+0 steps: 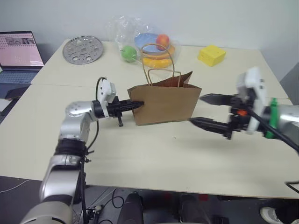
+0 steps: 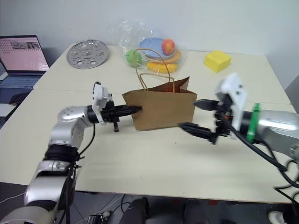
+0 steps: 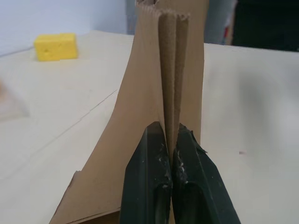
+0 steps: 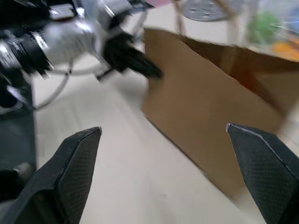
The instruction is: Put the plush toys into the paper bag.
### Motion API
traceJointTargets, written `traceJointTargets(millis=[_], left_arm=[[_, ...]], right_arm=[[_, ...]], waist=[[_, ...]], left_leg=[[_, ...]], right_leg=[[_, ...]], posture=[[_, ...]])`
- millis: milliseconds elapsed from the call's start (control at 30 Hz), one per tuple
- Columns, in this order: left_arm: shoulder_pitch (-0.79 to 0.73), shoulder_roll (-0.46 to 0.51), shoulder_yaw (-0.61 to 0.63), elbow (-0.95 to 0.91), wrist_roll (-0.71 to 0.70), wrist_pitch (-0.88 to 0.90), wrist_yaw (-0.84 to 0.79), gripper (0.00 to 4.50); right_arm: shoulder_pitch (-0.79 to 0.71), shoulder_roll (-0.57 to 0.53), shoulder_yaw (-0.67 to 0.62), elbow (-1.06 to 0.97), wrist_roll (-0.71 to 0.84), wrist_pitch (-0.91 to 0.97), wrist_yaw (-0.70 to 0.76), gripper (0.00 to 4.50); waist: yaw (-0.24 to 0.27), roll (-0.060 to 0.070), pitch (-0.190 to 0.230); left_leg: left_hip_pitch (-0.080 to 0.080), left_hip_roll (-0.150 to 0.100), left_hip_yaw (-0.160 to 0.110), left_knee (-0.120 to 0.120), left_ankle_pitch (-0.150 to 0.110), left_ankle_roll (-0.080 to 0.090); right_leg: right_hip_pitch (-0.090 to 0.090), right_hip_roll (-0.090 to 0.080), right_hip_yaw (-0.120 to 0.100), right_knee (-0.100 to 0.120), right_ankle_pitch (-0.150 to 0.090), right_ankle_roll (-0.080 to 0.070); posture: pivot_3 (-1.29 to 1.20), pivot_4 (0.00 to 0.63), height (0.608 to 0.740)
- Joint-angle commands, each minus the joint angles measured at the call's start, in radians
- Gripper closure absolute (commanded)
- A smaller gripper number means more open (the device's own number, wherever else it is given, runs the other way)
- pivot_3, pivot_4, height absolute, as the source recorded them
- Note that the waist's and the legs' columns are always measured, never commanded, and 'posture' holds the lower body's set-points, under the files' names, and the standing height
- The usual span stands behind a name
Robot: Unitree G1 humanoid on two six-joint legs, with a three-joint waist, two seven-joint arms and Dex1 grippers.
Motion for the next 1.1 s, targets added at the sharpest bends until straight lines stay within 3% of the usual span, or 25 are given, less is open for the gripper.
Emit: traceJointTargets(millis=[33, 200, 333, 533, 633, 867, 1033, 1100], left_arm=[[-0.051, -0.007, -0.043, 0.041, -0.025, -0.029, -0.156, 4.47], [-0.037, 0.019, -0.17, 0.07, -0.076, -0.097, -0.184, 4.47], [-0.032, -0.006, -0.198, 0.106, -0.091, -0.145, -0.184, 4.47], [-0.006, -0.025, -0.157, 0.126, -0.063, -0.164, -0.184, 4.47], [0.017, -0.006, -0.157, 0.087, -0.073, -0.138, -0.184, 3.88], [0.021, 0.04, -0.128, -0.012, -0.098, -0.081, -0.184, 1.81], [0.081, 0.203, 0.0, -0.257, -0.171, 0.147, -0.119, 0.27], [0.125, 0.279, 0.049, -0.342, -0.188, 0.222, -0.093, 0.03]], right_arm=[[0.159, -0.041, -0.158, -0.009, -0.136, -0.104, 0.21, 0.0], [0.355, -0.031, -0.289, -0.03, -0.282, -0.238, 0.382, 0.0], [0.361, 0.017, -0.261, -0.032, -0.352, -0.306, 0.36, 0.0], [0.345, 0.042, -0.252, -0.041, -0.332, -0.28, 0.333, 0.0], [0.302, 0.038, -0.223, -0.014, -0.337, -0.287, 0.334, 0.0], [0.265, 0.047, -0.183, 0.014, -0.367, -0.305, 0.348, 0.0], [0.278, 0.04, -0.241, 0.012, -0.341, -0.279, 0.347, 0.0], [0.277, 0.043, -0.256, 0.017, -0.333, -0.265, 0.332, 0.0]], waist=[[-0.003, 0.0, 0.0], [-0.018, 0.0, 0.0], [-0.029, 0.0, 0.0], [-0.028, 0.0, 0.0], [-0.031, 0.0, 0.0], [-0.028, 0.0, 0.0], [-0.037, 0.0, 0.0], [-0.038, 0.0, 0.0]], left_leg=[[0.0, 0.0, 0.0, 0.0, 0.0, 0.0], [0.001, 0.0, 0.001, 0.001, 0.0, 0.0], [0.004, 0.0, 0.001, 0.001, 0.0, 0.0], [0.006, 0.0, 0.001, 0.001, 0.0, 0.0], [0.006, 0.0, 0.001, 0.001, 0.0, 0.0], [0.006, 0.0, 0.001, 0.001, 0.0, 0.0], [0.005, 0.001, 0.001, 0.0, 0.0, 0.0], [0.006, 0.001, 0.001, 0.0, 0.0, 0.0]], right_leg=[[0.0, 0.0, 0.0, 0.0, 0.0, 0.0], [0.001, 0.0, 0.001, 0.001, 0.0, 0.0], [0.002, 0.0, 0.002, 0.003, 0.0, 0.0], [0.005, 0.0, 0.002, 0.002, 0.0, 0.0], [0.005, 0.0, 0.002, 0.002, 0.0, 0.0], [0.005, 0.0, 0.002, 0.003, 0.0, 0.0], [0.004, 0.0, 0.002, 0.003, 0.0, 0.0], [0.004, 0.0, 0.003, 0.003, 0.0, 0.0]], posture=[[0.0, 0.15, 0.74], [0.0, 0.15, 0.74], [0.0, 0.15, 0.74], [0.0, 0.15, 0.74], [0.0, 0.15, 0.74], [0.0, 0.15, 0.74], [0.0, 0.15, 0.74], [0.0, 0.15, 0.74]])
